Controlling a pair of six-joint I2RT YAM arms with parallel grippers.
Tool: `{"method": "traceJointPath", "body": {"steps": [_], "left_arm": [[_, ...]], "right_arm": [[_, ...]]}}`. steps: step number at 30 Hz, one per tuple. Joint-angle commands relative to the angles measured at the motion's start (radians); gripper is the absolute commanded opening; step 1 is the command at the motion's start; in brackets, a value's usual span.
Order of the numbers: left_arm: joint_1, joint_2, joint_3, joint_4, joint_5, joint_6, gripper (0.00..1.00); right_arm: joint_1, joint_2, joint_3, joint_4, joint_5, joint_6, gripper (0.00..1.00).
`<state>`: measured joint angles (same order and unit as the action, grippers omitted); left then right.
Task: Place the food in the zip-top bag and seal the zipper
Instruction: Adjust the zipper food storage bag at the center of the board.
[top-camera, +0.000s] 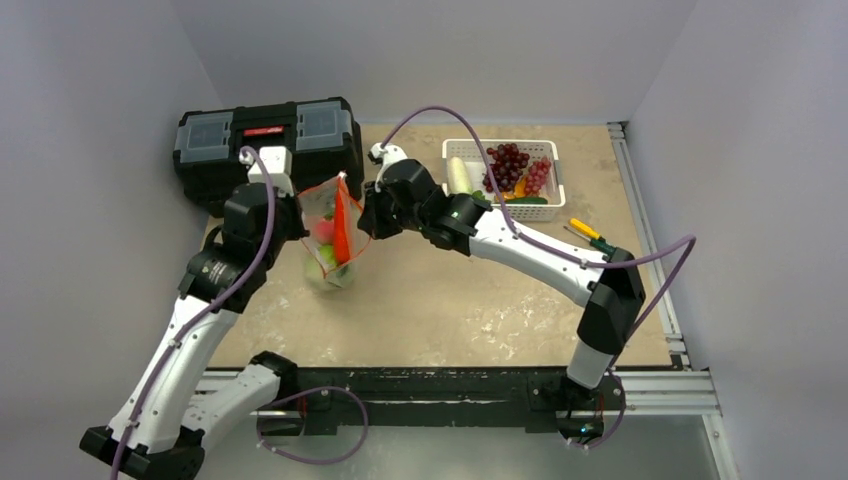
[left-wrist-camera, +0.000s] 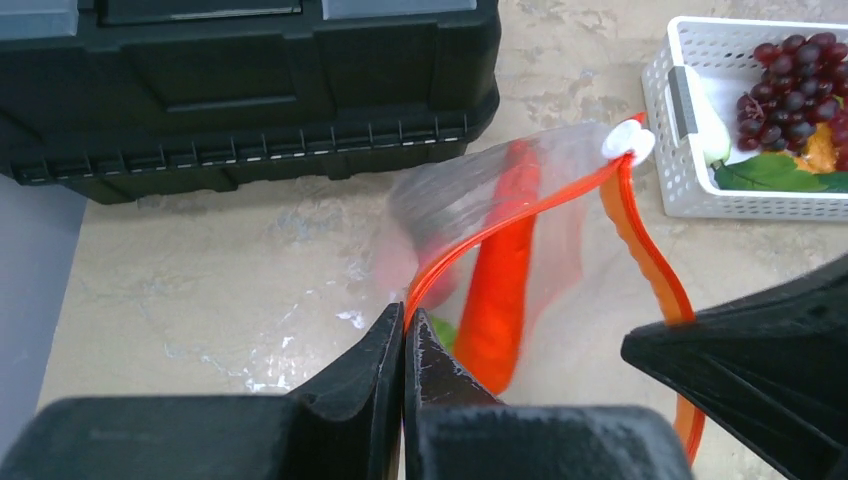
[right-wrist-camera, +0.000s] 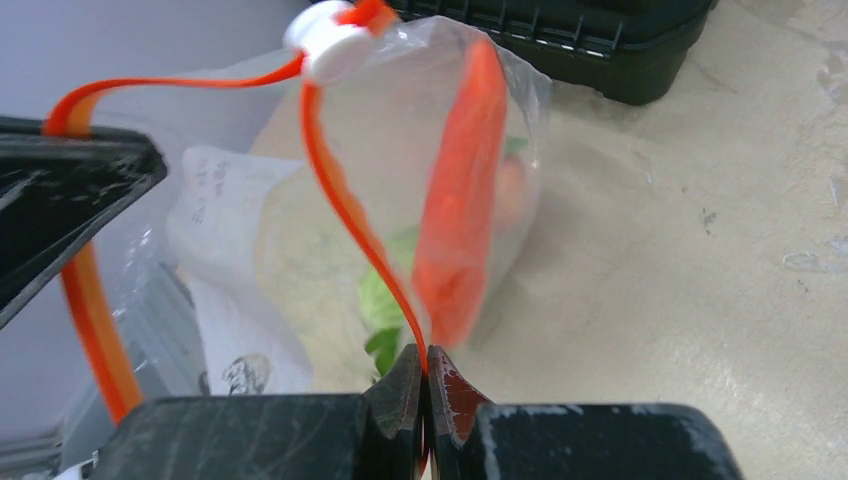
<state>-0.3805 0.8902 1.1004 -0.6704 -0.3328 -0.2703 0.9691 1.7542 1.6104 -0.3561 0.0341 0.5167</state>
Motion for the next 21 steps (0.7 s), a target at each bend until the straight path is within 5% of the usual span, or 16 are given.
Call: {"method": "traceJointPath", "body": {"steps": [1,8,21], "left_arm": [[0.006,0.089,0.068,0.011,-0.008,-0.004,0.00],[0.006,0.154,0.097,-0.025,0.021,-0.011,0.00],[0.006,0.119,0.076,0.004,0.015,-0.004,0.00]], "right_arm": [[0.001,-0.109,0.008,0.090,-0.010,-0.008,0.00],[-0.003,-0.046,-0.009,0.051,-0.020,-0.008,0.01],[-0.003,-0.133,-0.034,0.018,0.072,-0.054,0.25]]}}
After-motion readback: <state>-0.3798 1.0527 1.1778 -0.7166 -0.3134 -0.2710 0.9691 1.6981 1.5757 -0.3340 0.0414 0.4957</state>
